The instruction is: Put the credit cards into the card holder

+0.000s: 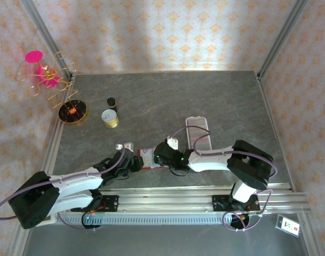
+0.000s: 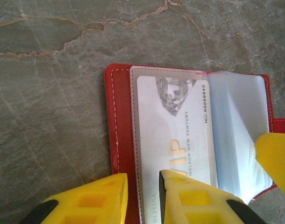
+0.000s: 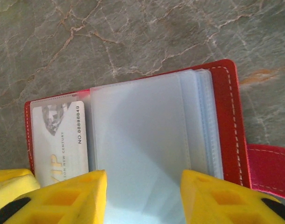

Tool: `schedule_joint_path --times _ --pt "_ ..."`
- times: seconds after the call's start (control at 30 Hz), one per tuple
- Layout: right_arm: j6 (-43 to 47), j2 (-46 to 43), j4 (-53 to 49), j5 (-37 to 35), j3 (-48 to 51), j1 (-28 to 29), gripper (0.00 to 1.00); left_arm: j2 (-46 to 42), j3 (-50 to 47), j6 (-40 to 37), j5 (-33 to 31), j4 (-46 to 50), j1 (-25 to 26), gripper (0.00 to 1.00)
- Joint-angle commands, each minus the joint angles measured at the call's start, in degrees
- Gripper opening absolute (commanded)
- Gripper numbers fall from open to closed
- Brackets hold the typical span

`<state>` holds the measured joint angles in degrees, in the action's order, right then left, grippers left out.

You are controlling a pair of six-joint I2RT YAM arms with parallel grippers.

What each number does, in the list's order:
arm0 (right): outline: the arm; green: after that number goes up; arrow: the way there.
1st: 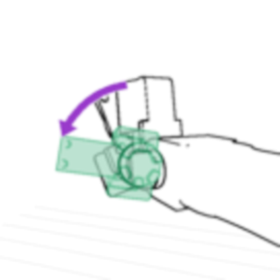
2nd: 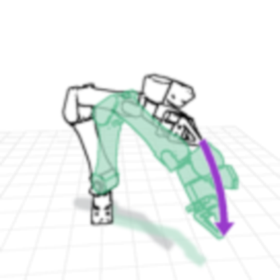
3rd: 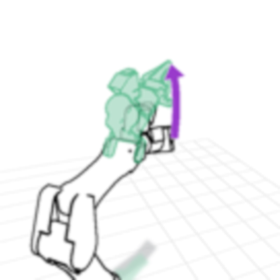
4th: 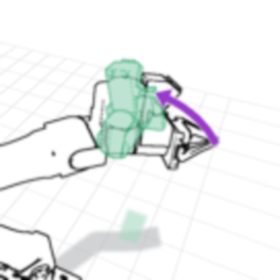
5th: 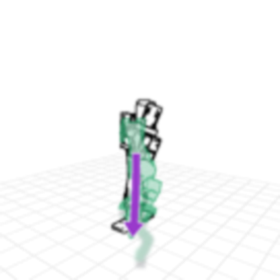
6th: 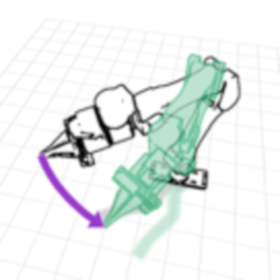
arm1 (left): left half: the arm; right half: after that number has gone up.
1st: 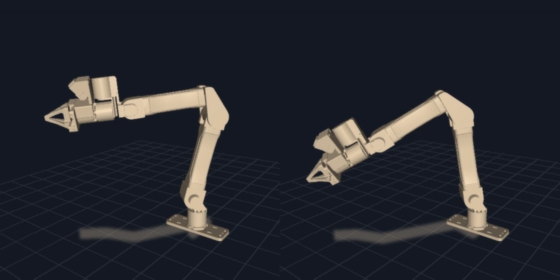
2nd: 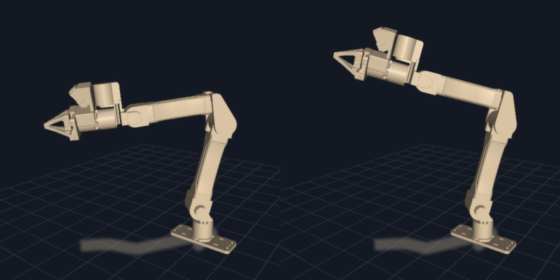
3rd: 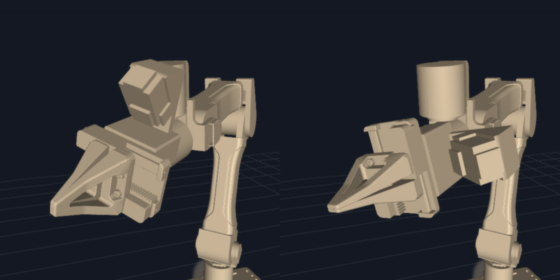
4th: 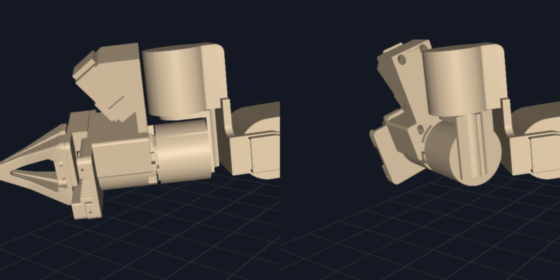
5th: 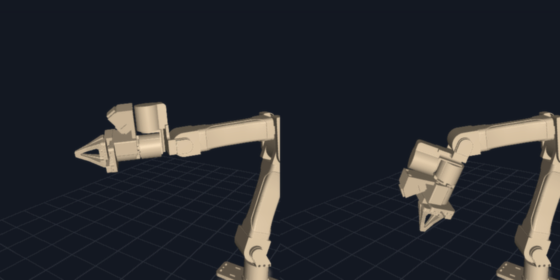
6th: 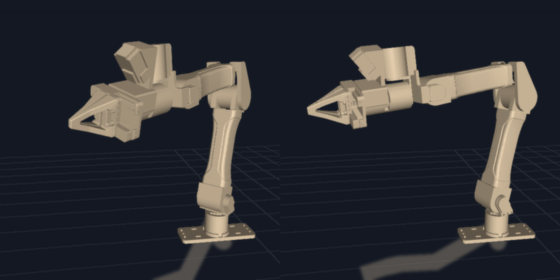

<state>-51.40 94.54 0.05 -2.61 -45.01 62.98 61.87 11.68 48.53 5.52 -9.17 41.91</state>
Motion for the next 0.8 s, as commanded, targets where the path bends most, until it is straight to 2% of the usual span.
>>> schedule_joint_path --times 0.0,0.77 --pt "-0.8 2.1 -0.2 1.4 -0.1 0.4 0.46 1.6 -1.0 0.0 0.2 -1.1 0.3 0.26" --pt "-4.8 1.0 11.7 6.7 0.4 0.4 0.44 1.6 -3.0 1.6 1.3 -4.1 0.4 0.21"
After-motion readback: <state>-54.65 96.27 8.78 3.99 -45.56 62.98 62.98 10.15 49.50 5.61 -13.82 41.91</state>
